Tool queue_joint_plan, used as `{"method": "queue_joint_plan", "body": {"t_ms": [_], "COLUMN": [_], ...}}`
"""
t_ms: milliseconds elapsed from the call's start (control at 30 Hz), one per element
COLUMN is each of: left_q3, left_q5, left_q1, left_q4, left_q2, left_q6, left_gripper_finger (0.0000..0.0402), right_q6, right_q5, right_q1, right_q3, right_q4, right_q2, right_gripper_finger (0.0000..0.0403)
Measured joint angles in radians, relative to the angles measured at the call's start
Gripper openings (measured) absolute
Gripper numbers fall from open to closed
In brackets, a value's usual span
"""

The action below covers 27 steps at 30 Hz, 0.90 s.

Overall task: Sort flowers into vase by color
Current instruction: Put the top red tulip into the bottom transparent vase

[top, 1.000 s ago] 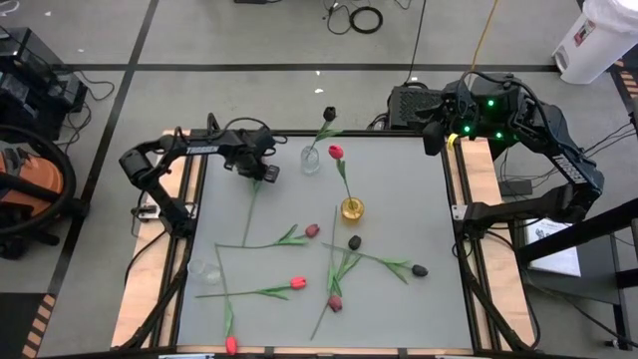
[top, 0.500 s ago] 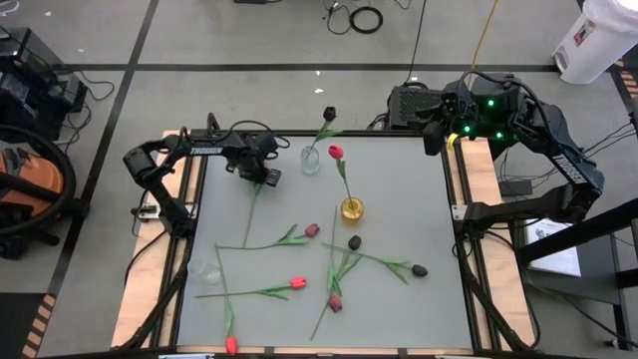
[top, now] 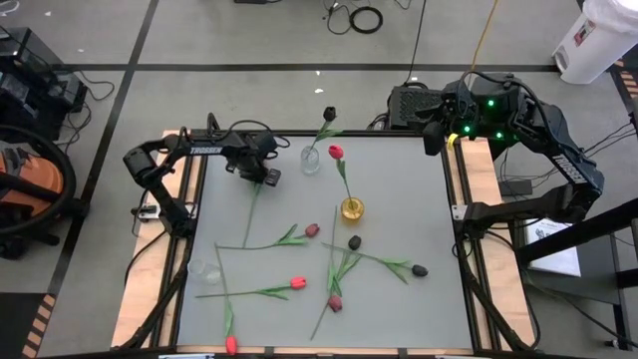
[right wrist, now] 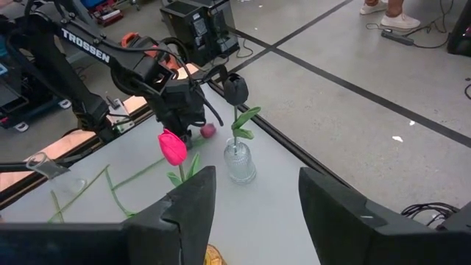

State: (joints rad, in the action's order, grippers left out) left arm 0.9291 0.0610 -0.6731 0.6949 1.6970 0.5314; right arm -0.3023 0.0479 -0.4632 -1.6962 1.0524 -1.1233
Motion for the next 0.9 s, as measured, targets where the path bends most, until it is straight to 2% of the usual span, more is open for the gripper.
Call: {"method": "queue_joint_plan", "body": {"t_ms": [133, 500, 667, 900], "left_q3": [0.000, -0.004, -0.003, -0.003], "left_q5": [0.007, 0.021, 0.017, 0.014], "left_q1": [0.001, 0.004, 0.004, 0.021], "left_q4": [-0.002, 0.018, 0.045, 0.074], "left_q2": [0.000, -0.023, -0.098, -0.283], "left_q6": [-0.022, -0.021, -0.023, -0.053], "left_gripper_finger": [0.0013, 0.0005, 0.0004, 0.0004], "right_q6": [0.000, 0.000, 0.000, 0.007], "right_q5": [0.000, 0.000, 0.000, 0.000], "right_q1": [0.000, 0.000, 0.000, 0.000], "right_q3": [0.000, 0.000, 0.000, 0.000], "right_q4": [0.000, 0.004, 0.040, 0.055], "right_q2": [0.000, 0.000, 0.000, 0.000], "right_gripper_finger": [0.0187, 0.0187, 0.0187, 0.0187]}}
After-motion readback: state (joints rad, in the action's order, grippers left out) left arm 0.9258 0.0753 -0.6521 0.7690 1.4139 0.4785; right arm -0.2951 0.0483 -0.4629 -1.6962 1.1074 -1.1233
